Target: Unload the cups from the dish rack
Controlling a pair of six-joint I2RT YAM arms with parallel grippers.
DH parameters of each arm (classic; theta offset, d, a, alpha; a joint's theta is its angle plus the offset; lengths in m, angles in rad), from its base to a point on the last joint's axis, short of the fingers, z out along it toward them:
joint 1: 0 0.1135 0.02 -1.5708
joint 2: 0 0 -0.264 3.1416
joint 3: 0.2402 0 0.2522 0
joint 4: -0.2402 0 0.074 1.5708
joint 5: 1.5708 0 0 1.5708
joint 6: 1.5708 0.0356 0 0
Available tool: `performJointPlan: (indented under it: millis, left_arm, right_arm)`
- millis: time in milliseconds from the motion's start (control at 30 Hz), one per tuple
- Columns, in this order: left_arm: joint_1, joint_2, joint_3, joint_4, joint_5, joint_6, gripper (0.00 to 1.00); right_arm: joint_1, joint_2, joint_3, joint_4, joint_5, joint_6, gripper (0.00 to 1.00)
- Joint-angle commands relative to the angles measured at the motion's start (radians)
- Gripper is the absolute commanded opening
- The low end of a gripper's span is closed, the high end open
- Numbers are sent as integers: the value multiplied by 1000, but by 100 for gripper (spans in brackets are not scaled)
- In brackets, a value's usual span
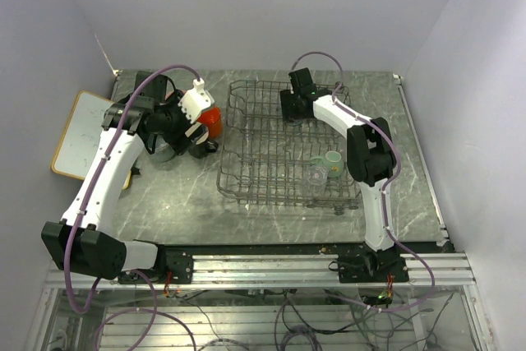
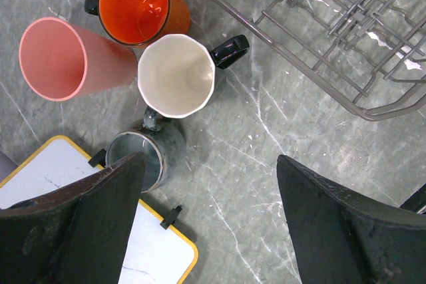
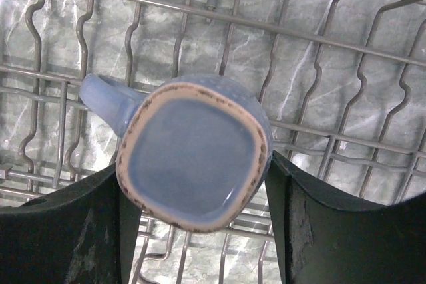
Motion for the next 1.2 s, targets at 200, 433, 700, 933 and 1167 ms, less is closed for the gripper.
performJointPlan:
  millis: [200, 433, 700, 933, 1167]
  left_arm:
    - [-6, -23, -23, -11, 43, 24, 91]
    - [-5, -63, -82, -16, 108, 102, 94]
    - [-5, -111, -142, 66, 148, 148, 99]
    - [-5, -112, -152, 110, 163, 136, 99]
    - [-5, -123, -172, 98, 138, 158, 99]
  right_arm:
    - [10, -125, -55, 84, 12, -27, 41]
    - [12, -220, -45, 39, -16, -13, 23]
    - [47, -375, -159, 36, -152, 89, 18]
    - [54, -378, -211, -47, -137, 172, 13]
    - [61, -500, -339, -87, -21, 215, 64]
